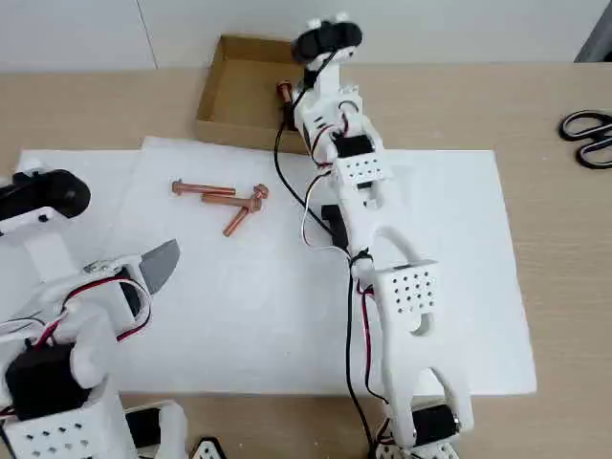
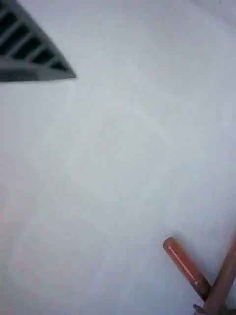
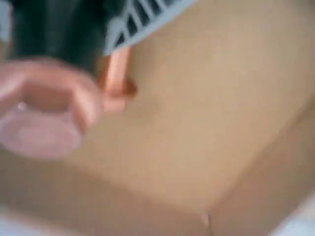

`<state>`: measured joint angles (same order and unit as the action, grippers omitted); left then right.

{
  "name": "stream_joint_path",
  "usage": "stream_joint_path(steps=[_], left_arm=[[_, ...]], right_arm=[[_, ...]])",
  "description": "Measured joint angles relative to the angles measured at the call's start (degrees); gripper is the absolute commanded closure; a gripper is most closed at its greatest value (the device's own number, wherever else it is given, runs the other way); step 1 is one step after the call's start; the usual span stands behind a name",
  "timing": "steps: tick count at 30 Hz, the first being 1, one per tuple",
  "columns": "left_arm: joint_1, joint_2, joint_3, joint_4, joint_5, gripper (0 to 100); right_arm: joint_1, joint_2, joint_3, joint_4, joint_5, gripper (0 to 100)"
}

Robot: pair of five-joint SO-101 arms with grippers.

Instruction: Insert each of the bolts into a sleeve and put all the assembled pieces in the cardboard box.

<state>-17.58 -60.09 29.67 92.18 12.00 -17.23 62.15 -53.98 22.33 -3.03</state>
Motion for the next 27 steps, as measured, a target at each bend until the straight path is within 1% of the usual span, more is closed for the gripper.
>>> stream_joint_path(steps=[3,7,9,22,24,27], left_arm=[[0.0,0.0,0.0,0.0,0.0,66],[0.0,0.0,0.0,0.0,0.0,66],[0.0,0.0,0.0,0.0,0.0,66],[0.0,0.0,0.0,0.0,0.0,66],[0.0,0.0,0.0,0.0,0.0,66],[0.0,0.0,0.0,0.0,0.0,66]], right_arm=[[0.09,5.19,-4.92,0.0,0.0,98.1],[0.09,10.02,-10.64,0.0,0.0,88.7],[0.0,11.69,-12.92,0.0,0.0,85.9],[0.09,13.1,-19.08,0.0,0.0,85.9],[0.18,13.1,-21.8,2.11,0.0,85.9],[0.09,13.19,-27.96,8.35,0.0,85.9]])
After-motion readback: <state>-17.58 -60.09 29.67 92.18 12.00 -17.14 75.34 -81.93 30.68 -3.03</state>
